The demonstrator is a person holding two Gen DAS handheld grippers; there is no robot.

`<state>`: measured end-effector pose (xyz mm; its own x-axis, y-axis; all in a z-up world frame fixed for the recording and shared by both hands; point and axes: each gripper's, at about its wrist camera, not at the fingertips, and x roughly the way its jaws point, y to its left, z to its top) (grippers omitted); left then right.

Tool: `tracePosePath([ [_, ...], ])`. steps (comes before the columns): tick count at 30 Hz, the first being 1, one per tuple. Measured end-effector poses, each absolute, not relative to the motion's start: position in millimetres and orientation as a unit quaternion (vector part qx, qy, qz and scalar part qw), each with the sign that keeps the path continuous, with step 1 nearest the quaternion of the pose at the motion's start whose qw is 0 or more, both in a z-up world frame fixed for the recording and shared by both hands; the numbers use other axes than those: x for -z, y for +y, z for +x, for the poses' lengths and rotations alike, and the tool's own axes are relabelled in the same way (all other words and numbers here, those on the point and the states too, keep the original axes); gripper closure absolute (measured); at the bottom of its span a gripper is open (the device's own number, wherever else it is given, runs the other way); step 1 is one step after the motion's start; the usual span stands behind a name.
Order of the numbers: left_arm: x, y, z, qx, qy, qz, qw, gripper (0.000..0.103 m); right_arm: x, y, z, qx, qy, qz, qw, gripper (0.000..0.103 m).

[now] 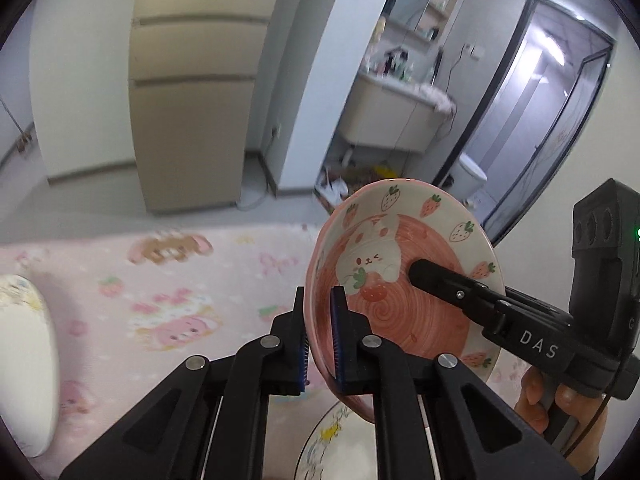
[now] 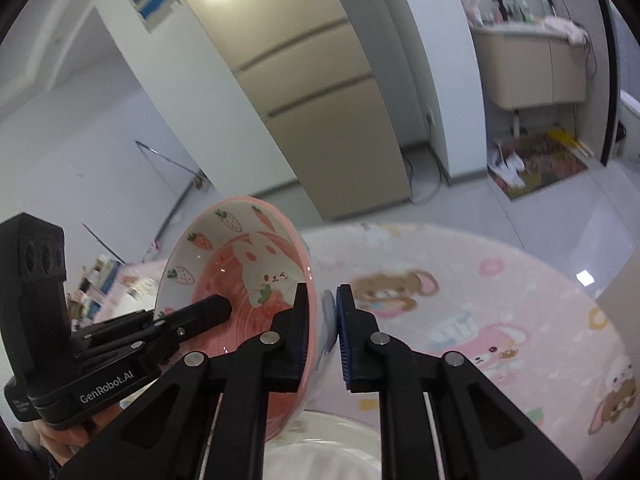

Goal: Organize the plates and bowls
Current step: 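Close the right gripper on the second pink bowl rim and lift, then carry the second pink bowl with the right gripper toward the stacked bowls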

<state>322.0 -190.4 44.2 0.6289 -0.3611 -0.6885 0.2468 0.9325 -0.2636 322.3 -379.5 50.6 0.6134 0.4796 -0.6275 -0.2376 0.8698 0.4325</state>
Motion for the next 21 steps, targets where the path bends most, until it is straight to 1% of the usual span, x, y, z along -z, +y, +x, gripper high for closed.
tracePosePath([
  [5, -97.0, -149.8, 275.1, 0.143, 0.341, -0.069, 0.927, 0.093, -93.7, -344.6, 295.6, -0.247, 0.351, 0.149, 0.891, 0.091],
  [9, -128.9, -118.6, 230.0, 0.109, 0.3, -0.057, 0.946, 0.093, -124.4, -306.0, 268.6, -0.286, 0.32, 0.139, 0.892, 0.091],
  [12, -142.8, -89.6, 197.7, 0.08, 0.277, -0.065, 0.955, 0.093, -140.2, -274.7, 248.7, -0.315, 0.295, 0.122, 0.894, 0.091],
  [21, -165.2, -21.1, 117.4, 0.009, 0.219, -0.055, 0.974, 0.094, -158.9, -200.5, 200.5, -0.378, 0.256, 0.086, 0.885, 0.091],
])
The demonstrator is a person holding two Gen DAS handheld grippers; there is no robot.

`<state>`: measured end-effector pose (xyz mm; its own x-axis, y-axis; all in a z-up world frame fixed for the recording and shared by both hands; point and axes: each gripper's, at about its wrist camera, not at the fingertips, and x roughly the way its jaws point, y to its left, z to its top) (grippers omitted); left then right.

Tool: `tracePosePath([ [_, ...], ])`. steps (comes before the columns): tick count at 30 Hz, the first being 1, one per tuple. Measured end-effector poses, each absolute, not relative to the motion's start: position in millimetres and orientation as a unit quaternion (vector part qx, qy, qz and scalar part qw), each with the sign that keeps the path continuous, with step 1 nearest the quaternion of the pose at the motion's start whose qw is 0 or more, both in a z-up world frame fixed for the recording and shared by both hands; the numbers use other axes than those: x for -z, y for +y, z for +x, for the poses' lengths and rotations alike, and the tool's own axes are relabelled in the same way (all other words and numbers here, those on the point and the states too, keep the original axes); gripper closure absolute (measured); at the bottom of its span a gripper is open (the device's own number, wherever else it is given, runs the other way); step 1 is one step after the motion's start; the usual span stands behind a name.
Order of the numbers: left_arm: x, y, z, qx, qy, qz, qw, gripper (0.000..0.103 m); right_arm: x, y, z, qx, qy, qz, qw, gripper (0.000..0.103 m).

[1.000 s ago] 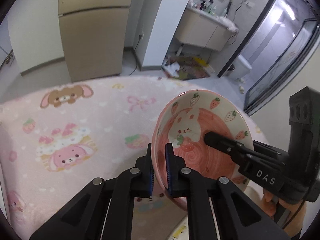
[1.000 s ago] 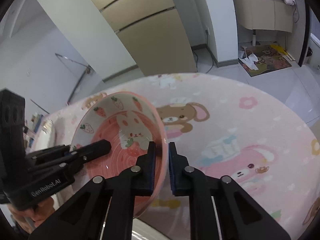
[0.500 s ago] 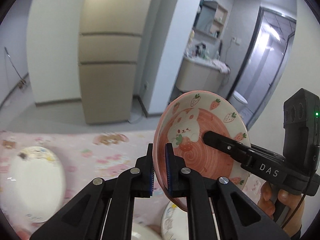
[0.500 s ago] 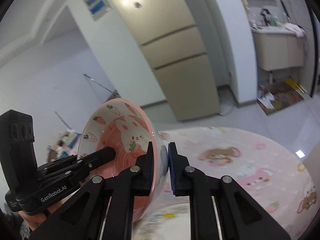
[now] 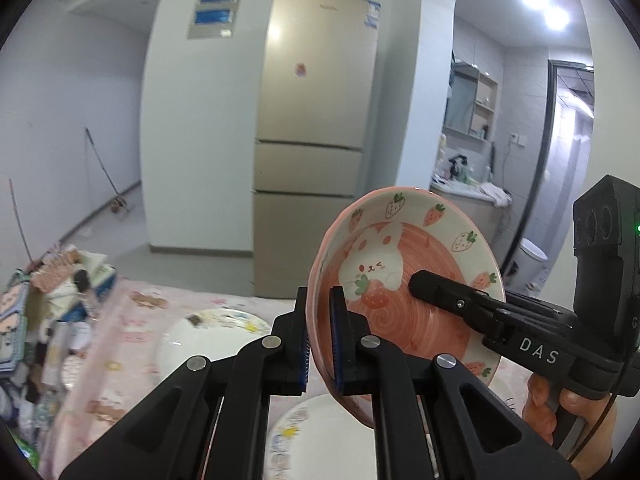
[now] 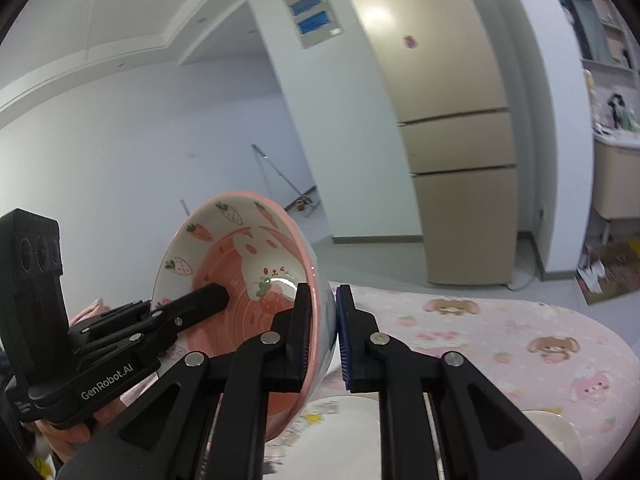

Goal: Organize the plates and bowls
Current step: 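Carry the second pink bowl with the right gripper toward the stacked bowls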

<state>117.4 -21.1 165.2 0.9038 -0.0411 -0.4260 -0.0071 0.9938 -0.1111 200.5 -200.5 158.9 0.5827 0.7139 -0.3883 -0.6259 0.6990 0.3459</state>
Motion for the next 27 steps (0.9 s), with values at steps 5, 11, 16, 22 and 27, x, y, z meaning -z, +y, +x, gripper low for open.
tracePosePath([
  [5, -171.5, 3.1, 79.7, -0.015, 0.193, -0.048, 0.98, 0.094, -163.6, -179.0, 182.4, -0.41, 0.239, 0.088, 0.876, 0.091],
  [11, -157.8, 23.4, 51.2, -0.041, 0.178, -0.051, 0.982, 0.094, -146.7, -157.4, 166.5, -0.441, 0.229, 0.086, 0.863, 0.091],
  [16, -135.5, 32.6, 42.1, -0.06, 0.184, -0.039, 0.98, 0.094, -128.9, -138.4, 166.7, -0.455, 0.248, 0.079, 0.852, 0.091],
  [22, -110.3, 57.0, 35.7, -0.074, 0.189, -0.066, 0.977, 0.094, -105.7, -113.8, 162.6, -0.478, 0.273, 0.047, 0.833, 0.091],
  [27, -88.5, 72.5, 34.4, -0.079, 0.203, -0.073, 0.973, 0.094, -86.6, -97.7, 160.6, -0.483, 0.288, 0.035, 0.826, 0.091],
])
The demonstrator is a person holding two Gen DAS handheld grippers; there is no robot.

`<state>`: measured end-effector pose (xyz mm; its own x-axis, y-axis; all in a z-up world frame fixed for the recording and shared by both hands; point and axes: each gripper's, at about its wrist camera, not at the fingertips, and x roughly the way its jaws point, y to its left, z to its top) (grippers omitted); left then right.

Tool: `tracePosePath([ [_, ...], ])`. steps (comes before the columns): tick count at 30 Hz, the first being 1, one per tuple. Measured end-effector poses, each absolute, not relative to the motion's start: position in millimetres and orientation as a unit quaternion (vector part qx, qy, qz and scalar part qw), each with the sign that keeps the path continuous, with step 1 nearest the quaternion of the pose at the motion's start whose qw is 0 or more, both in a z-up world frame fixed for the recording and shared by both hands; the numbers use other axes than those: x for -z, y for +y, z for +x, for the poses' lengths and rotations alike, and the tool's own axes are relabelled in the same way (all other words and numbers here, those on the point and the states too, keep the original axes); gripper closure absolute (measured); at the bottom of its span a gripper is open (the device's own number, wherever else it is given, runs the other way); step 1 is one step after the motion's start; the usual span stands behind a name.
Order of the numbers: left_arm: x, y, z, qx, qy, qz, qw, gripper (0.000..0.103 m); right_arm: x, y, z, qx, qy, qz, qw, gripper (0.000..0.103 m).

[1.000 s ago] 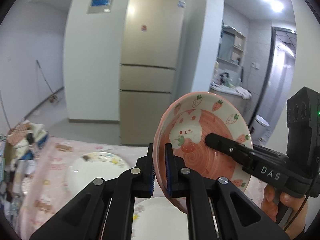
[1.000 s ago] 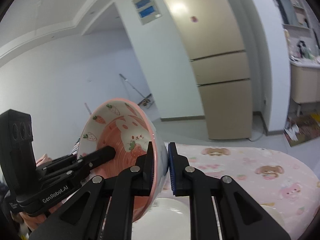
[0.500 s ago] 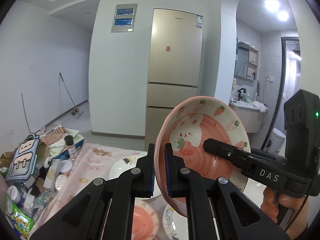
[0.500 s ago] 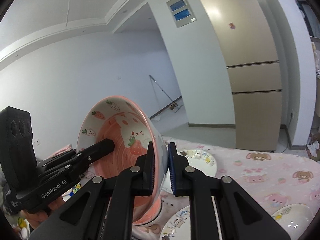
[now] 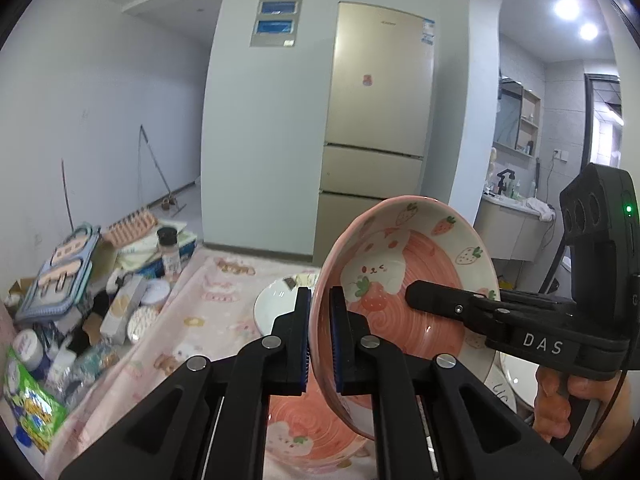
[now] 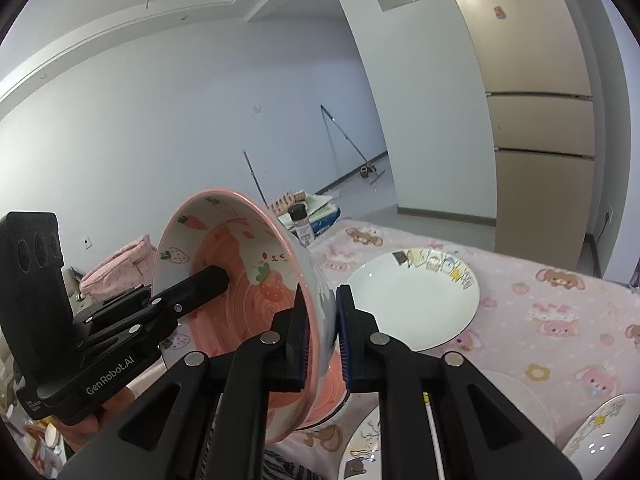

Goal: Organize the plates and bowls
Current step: 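Carry the second pink bowl with the right gripper toward the stacked bowls, then lower the pink bowl onto the bowl stack and open both grippers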

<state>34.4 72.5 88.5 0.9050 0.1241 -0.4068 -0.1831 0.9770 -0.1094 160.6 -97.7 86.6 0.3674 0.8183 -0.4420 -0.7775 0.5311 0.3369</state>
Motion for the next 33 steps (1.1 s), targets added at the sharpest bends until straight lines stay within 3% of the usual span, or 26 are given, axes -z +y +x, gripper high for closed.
tracePosePath([
  [10, -39.9, 95.4, 35.1, -0.103, 0.255, -0.091, 0.957, 0.094, -37.2, -64.4, 166.6, -0.501, 0.344, 0.019, 0.793, 0.091],
  [18, -28.3, 94.1, 40.6, -0.124, 0.273, -0.073, 0.951, 0.094, -18.2, -54.3, 166.6, -0.509, 0.341, 0.017, 0.79, 0.09],
  [33, -10.5, 104.0, 52.9, -0.141, 0.308, -0.075, 0.938, 0.094, -4.1, -27.8, 145.9, -0.46, 0.303, -0.119, 0.826, 0.088],
])
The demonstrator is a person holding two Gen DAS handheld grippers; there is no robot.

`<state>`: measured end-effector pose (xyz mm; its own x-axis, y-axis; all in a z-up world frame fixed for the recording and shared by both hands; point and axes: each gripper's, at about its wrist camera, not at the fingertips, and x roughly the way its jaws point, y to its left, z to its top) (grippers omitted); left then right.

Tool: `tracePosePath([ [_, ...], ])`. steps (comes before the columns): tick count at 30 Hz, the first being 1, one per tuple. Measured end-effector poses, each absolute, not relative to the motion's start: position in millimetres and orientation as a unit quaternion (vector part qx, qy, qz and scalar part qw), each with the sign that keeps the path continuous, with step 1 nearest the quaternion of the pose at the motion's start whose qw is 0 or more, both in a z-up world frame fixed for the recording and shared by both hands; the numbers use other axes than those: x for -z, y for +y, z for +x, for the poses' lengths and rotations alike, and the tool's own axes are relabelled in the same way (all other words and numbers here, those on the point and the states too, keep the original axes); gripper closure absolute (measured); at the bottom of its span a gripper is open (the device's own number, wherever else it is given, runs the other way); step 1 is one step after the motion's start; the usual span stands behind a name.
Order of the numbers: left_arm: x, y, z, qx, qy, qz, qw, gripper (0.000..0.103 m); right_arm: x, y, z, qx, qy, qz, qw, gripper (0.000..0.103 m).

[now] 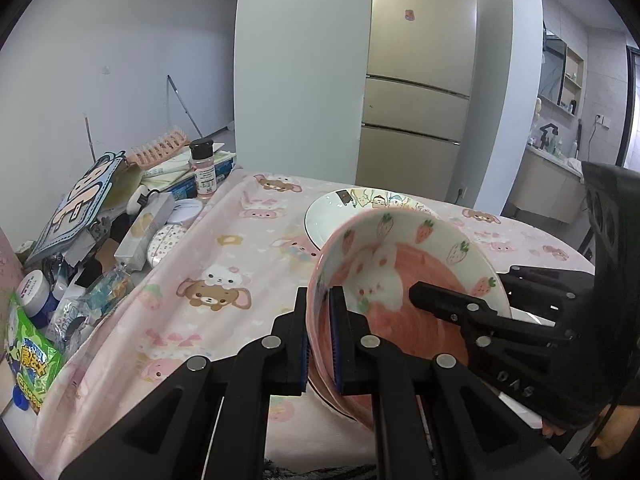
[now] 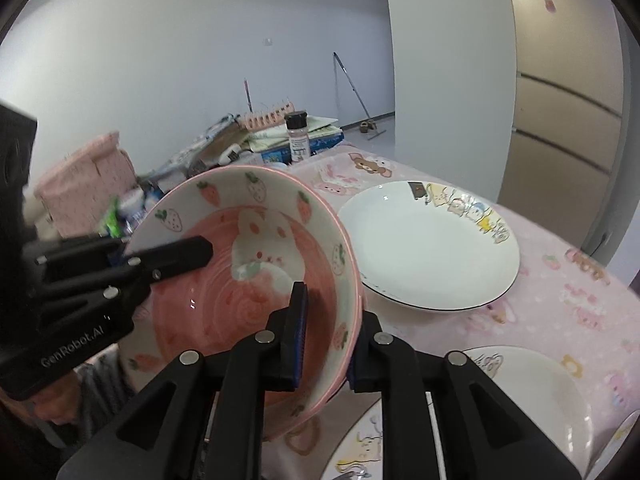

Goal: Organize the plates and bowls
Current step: 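Lower the pink bowl onto the bowl stack and open both grippers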

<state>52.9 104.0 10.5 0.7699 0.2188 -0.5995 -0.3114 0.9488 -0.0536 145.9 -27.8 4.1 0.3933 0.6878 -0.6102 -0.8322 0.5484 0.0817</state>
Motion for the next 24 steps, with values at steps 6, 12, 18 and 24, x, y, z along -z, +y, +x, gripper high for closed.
tracePosePath([
  [6, -9.3, 105.6, 52.9, -0.143, 0.308, -0.076, 0.938, 0.093, -4.5, -26.4, 142.0, -0.453, 0.286, -0.138, 0.833, 0.088],
  [12, -8.7, 105.9, 53.1, -0.143, 0.308, -0.076, 0.938, 0.093, -5.8, -24.7, 139.4, -0.45, 0.283, -0.149, 0.834, 0.088],
  [18, -7.4, 107.8, 53.4, -0.139, 0.308, -0.081, 0.938, 0.092, -7.4, -23.2, 132.9, -0.436, 0.261, -0.164, 0.846, 0.089],
  [24, -6.9, 109.9, 54.2, -0.137, 0.31, -0.084, 0.937, 0.092, -9.7, -20.6, 129.4, -0.427, 0.251, -0.191, 0.847, 0.089],
])
